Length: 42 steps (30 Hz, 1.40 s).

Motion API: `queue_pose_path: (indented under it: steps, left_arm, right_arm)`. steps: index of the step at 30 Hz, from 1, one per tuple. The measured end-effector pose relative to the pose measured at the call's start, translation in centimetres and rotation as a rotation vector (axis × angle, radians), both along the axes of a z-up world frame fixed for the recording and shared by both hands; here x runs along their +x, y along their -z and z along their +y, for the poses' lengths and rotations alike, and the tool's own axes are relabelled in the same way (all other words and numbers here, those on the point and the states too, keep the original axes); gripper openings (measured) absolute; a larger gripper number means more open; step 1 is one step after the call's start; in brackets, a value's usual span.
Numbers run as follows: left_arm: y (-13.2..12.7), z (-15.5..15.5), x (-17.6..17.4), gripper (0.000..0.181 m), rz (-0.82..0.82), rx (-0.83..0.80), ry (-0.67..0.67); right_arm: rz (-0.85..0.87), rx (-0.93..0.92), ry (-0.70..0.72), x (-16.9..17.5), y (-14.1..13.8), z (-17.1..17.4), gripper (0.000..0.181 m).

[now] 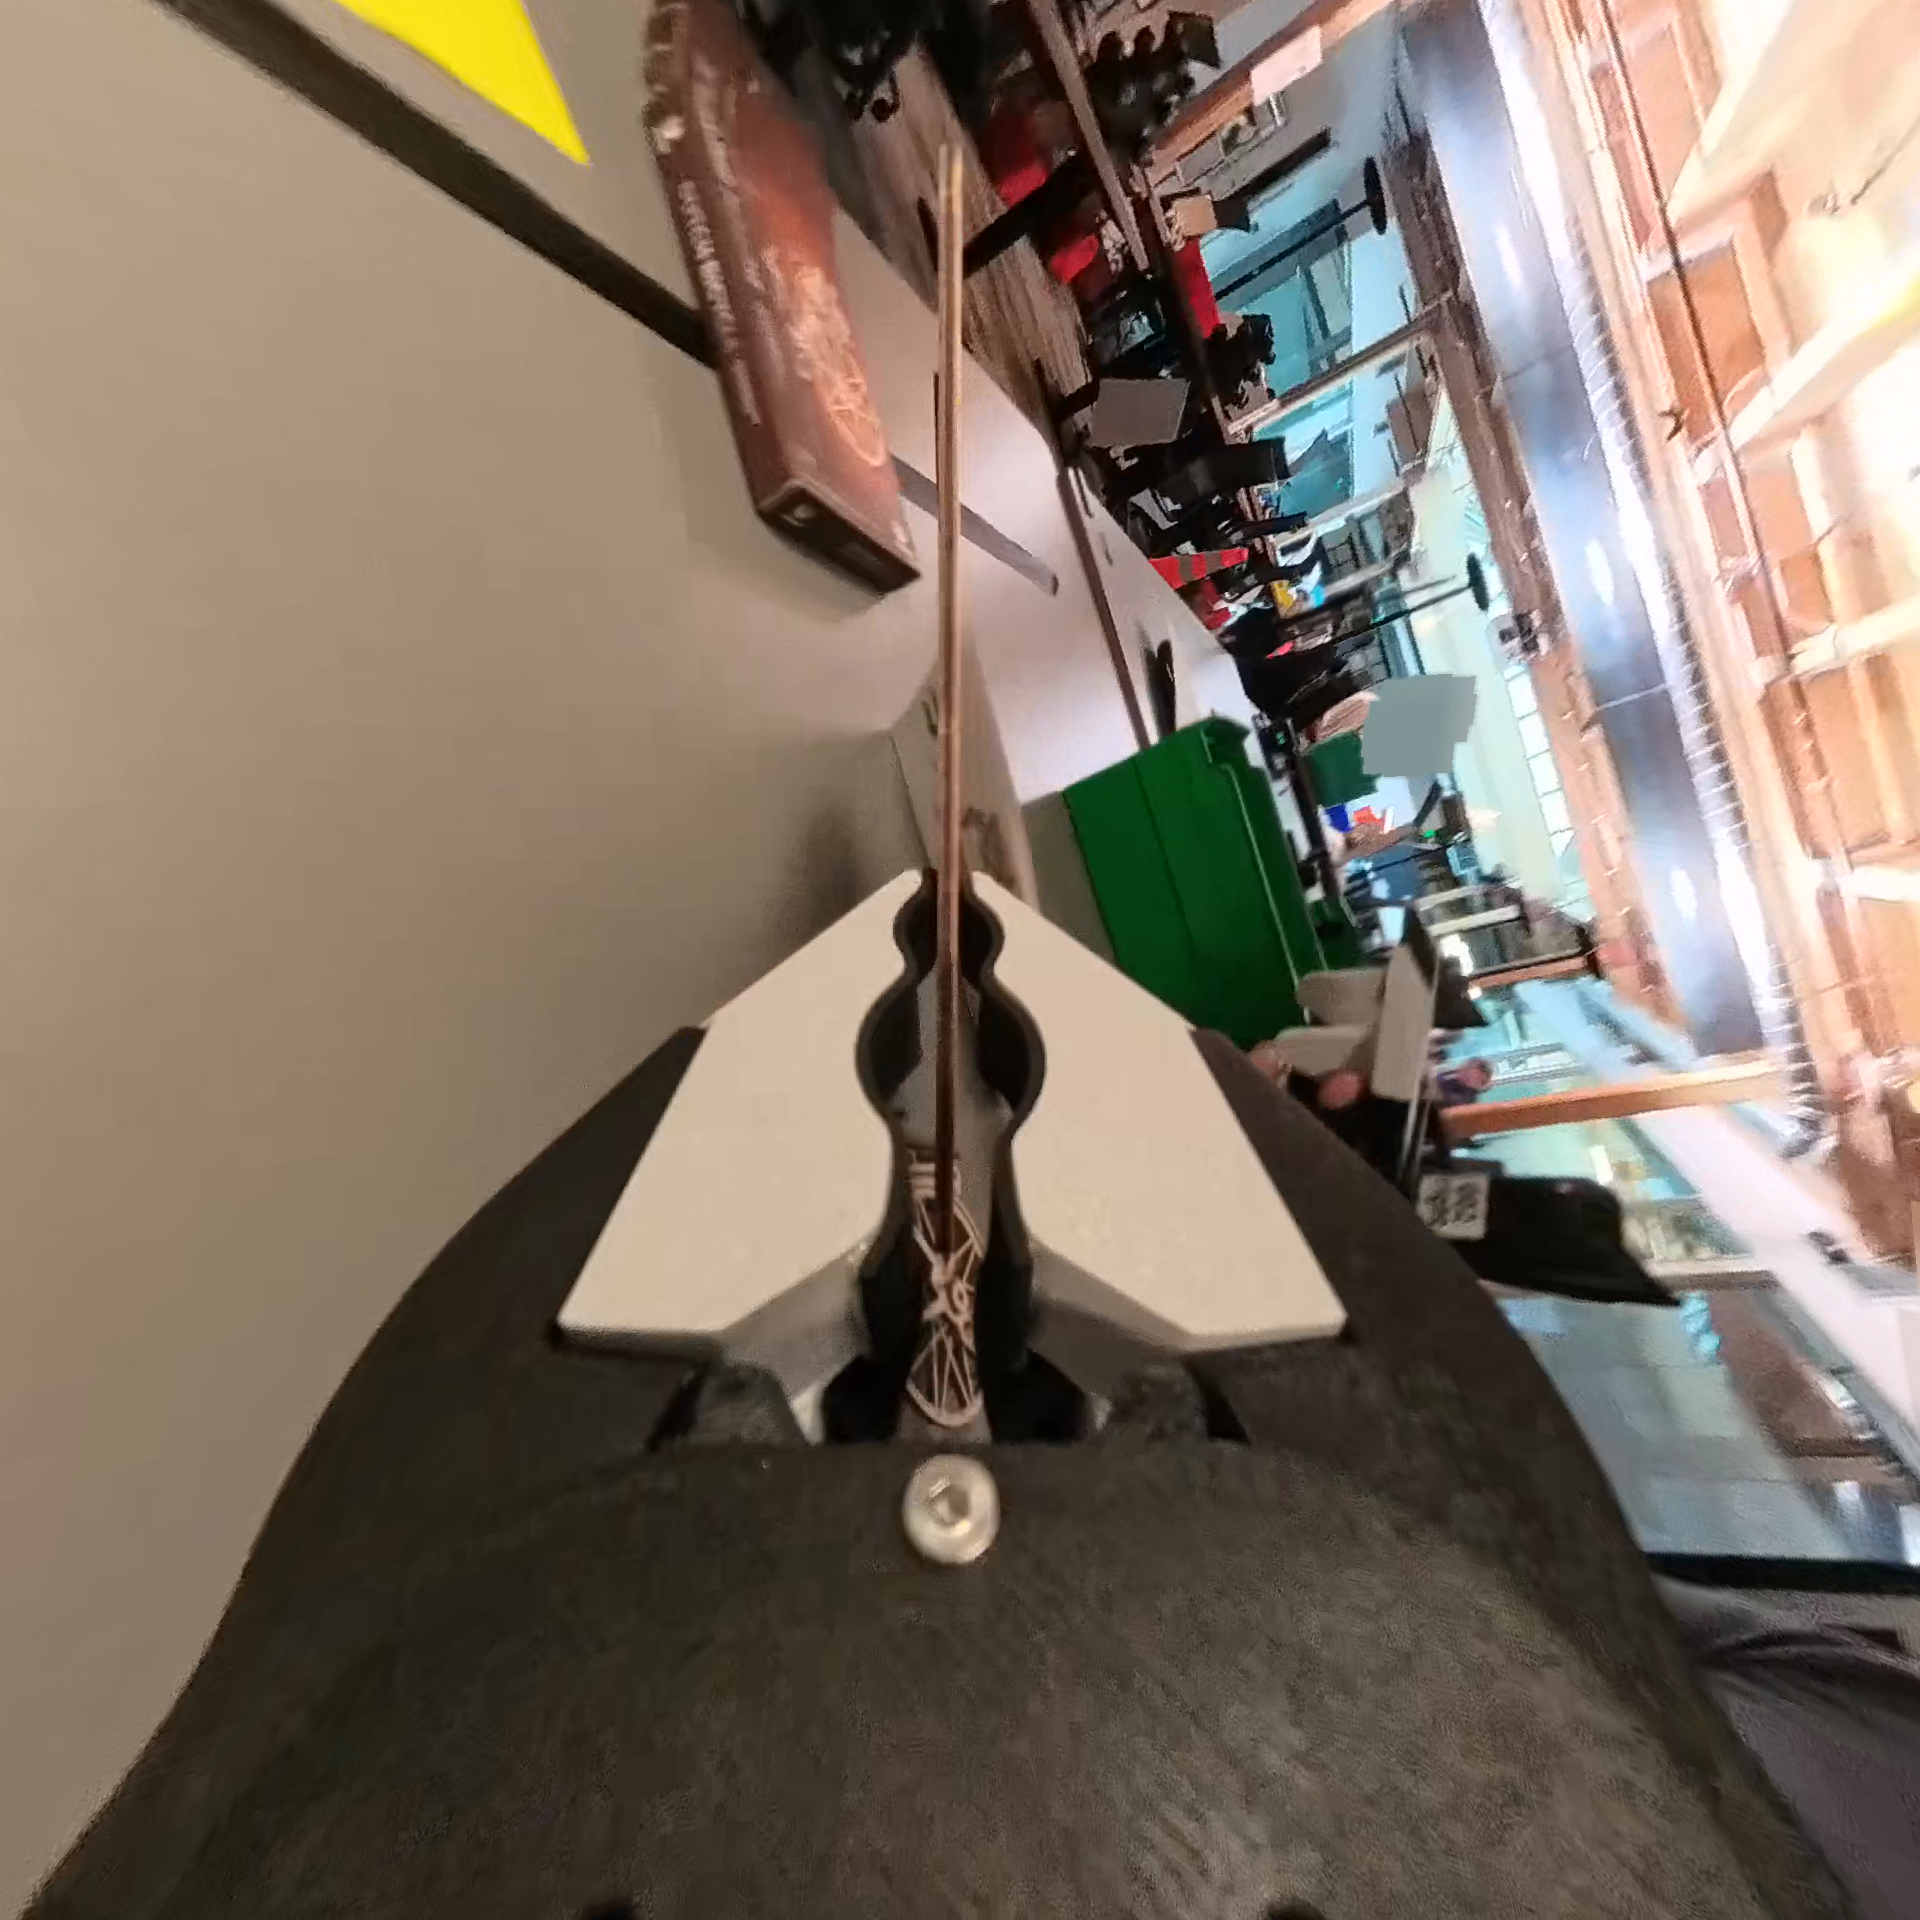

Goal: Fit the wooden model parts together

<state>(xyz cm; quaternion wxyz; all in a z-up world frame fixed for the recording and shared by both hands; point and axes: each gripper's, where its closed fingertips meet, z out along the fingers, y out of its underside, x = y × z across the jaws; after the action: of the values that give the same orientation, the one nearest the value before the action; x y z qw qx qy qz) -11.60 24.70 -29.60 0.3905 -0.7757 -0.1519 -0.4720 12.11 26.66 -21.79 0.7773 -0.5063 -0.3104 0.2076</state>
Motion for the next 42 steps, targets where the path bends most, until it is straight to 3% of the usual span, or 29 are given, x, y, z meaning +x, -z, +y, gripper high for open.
queue_pose_path:
  steps: [1,6,10,15,22,25,27,29,32,33,36,39,42]
  left_arm:
    - [0.5,0.6,-0.9,0.001,-0.024,-0.032,-0.013]
    - [3.4,1.4,-5.5,0.002,-0.024,-0.178,-0.075]
    - [5.8,0.8,-8.6,0.006,0.152,-0.299,-0.173]
    - [6.6,-0.2,-9.9,0.033,0.421,-0.332,-0.215]
    - [8.5,-0.7,-9.4,0.060,0.799,-0.342,-0.104]
    - [7.9,-0.5,-9.7,0.086,0.977,-0.316,-0.098]
    - [5.3,-0.2,-9.7,0.089,1.076,-0.180,-0.183]
    - [0.8,-0.8,-8.7,0.084,1.100,0.086,-0.342]
    - [-4.9,-5.1,-6.5,0.067,1.080,0.518,-0.585]
    - [-5.1,-6.5,-5.5,0.060,1.066,0.593,-0.594]
    - [-3.5,-8.0,-3.4,0.059,1.012,0.623,-0.537]
    - [-4.3,-8.3,-3.6,0.058,0.999,0.693,-0.565]
    - [-4.5,-8.3,-4.0,0.094,0.859,0.718,-0.568]
  right_arm:
    - [-0.027,0.008,0.012,-0.2,0.5,0.1,0.026]
    - [-0.129,0.040,0.019,-1.6,1.8,0.2,0.025]
    - [-0.150,0.029,0.015,-2.0,2.3,0.4,0.024]
    - [-0.118,-0.028,0.027,-1.2,2.8,1.3,0.024]
    - [-0.092,-0.080,0.024,-0.8,3.2,1.7,0.024]
    - [-0.079,-0.085,0.029,-0.6,3.2,1.8,0.024]
    - [-0.060,-0.077,0.037,-0.2,2.9,1.7,0.025]
    - [-0.038,-0.066,0.045,0.2,2.6,1.6,0.026]
    - [-0.030,-0.044,0.052,0.4,2.4,1.8,0.028]
    - [-0.035,-0.045,0.047,0.2,2.6,2.1,0.027]
    - [-0.060,-0.052,0.031,-0.3,3.0,2.8,0.027]
    - [-0.077,-0.040,0.032,-0.6,3.1,3.5,0.022]
    - [-0.068,-0.068,0.033,-0.3,3.3,3.9,0.015]
